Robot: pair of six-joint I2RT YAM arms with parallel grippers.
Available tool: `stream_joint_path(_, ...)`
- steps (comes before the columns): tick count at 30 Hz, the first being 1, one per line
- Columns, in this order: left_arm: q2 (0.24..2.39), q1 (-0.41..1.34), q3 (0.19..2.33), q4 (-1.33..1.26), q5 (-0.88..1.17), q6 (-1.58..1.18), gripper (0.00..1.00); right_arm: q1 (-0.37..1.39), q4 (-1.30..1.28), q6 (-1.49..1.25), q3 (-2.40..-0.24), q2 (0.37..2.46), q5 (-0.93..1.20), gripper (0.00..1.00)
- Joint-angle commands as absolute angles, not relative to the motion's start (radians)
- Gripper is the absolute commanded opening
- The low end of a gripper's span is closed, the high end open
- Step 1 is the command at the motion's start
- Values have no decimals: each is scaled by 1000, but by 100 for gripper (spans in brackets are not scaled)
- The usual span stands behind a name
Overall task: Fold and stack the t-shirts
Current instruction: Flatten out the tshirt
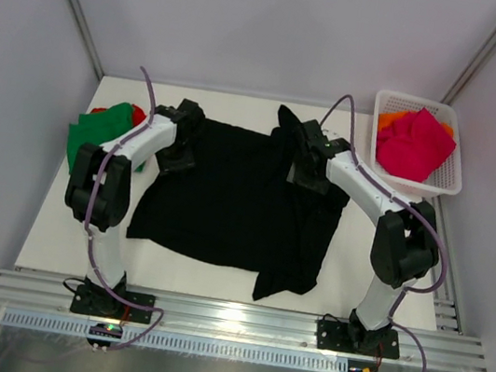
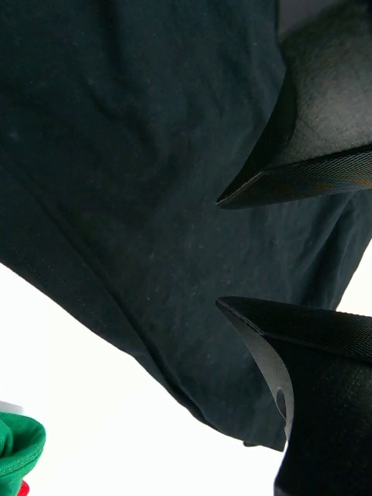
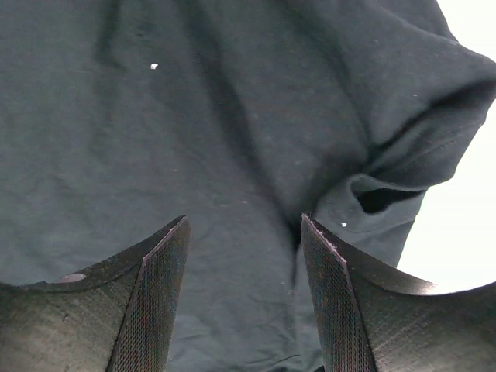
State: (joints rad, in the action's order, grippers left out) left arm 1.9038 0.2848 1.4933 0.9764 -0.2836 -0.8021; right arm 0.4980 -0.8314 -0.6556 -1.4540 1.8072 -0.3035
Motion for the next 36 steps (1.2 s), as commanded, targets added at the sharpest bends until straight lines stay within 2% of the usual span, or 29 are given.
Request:
stream_joint_path(1,1864,284,1509,956,-291,-815,51,495,-815,-644,-1502,1809,-275,63)
stream_joint_path(13,1845,282,1529,968,-308,-811,51,494,-712,-618,-1424,1950,-86,63)
stream_joint_path(22,1827,282,1531,976,-334,-798,51,495,-785,-710,-1381,1982,-101,63)
stream_joint_path(36,1841,282,1531,968,-314,-796,51,495,-839,-807,-1148,1726,-149,62)
